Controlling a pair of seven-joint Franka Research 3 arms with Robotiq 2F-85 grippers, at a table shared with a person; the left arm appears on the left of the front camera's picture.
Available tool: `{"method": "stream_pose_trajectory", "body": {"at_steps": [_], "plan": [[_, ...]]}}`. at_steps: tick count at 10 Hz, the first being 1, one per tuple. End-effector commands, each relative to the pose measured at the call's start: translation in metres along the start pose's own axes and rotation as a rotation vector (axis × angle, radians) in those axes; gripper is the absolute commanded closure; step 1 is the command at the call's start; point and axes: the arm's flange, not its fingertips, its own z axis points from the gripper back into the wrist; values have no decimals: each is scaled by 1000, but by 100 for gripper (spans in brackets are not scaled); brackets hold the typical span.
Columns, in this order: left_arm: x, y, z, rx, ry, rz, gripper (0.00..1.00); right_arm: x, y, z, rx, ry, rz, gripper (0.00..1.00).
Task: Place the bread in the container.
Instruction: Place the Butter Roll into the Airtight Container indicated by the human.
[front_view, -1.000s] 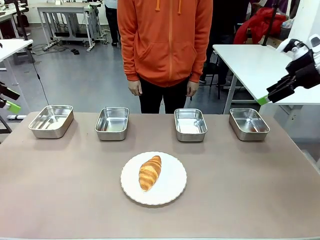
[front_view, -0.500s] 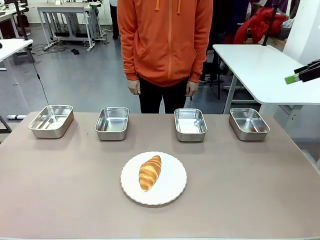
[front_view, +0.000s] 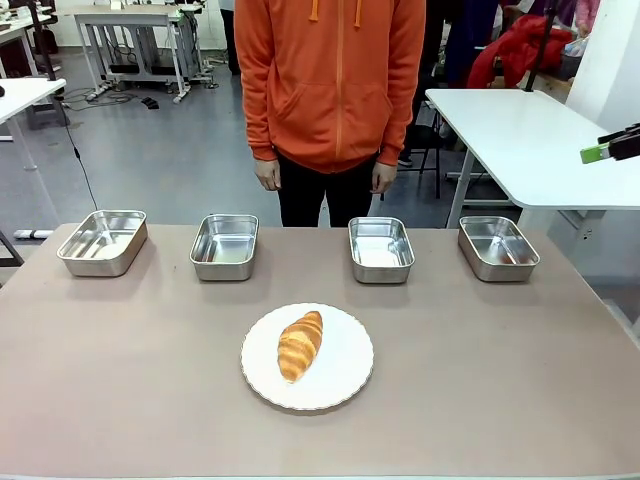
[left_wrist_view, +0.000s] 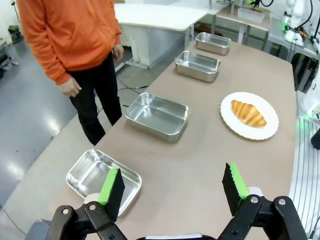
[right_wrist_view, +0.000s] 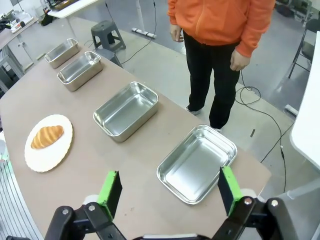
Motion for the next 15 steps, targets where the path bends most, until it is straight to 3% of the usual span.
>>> {"method": "stream_pose_trajectory", "body": {"at_steps": [1,3,4,15], "plan": [[-2,-1,-4,4,-10,-4,0,4,-5,-3,9,-16,26,0],[0,-2,-5,38,29,56,0,5,-4,-4,19,-9,24,0],[-2,1,-3,4,12,11,0,2,0,-4,1,11,0,0],[-2,1,-3,4,12,11,0,2,0,-4,1,11,0,0]]}}
